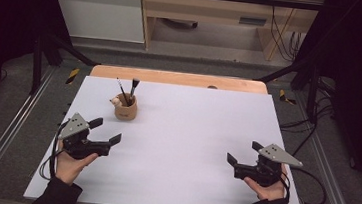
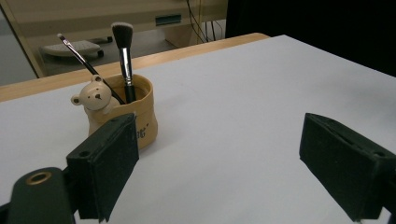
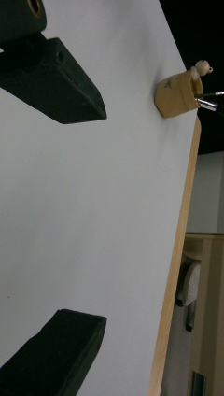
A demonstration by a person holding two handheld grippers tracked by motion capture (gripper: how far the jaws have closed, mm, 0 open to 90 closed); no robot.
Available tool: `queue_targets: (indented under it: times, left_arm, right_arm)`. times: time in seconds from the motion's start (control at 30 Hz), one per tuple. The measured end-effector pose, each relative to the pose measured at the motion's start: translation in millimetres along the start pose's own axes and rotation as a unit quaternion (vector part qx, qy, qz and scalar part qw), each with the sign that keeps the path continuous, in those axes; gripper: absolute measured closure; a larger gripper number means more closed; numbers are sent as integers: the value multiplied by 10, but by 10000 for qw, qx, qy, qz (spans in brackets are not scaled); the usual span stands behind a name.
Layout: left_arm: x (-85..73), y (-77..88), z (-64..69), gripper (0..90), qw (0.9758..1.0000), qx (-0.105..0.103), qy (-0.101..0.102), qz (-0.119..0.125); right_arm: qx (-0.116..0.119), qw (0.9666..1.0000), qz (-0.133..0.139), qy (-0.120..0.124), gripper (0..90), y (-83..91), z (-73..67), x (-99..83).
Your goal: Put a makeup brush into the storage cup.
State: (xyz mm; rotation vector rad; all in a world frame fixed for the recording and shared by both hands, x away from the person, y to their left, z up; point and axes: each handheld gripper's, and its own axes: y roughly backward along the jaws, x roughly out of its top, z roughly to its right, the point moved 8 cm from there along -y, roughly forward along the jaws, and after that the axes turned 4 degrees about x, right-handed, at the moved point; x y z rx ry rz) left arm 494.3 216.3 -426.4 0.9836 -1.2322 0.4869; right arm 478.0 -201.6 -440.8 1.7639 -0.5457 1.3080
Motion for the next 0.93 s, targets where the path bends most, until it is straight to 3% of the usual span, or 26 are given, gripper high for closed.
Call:
queue_targets:
  times: [0.2,0.4,0.53,0.93]
  left_arm:
    - [-62,53,18,108,10000,-1,-23,1]
    - [-166,91,-4,108,9999,1,127,-3]
    - [-236,108,-28,108,9999,63,71,-75]
    - [-285,130,-47,102,9998,81,145,-112]
  right_arm:
    - [-5,10000,-7,-1,38,3,4,-5]
    - [-17,10000,-5,-16,38,8,17,-13]
    - [-18,10000,-19,-25,38,10,17,-21]
    - [-2,10000,-30,-36,38,16,24,-42]
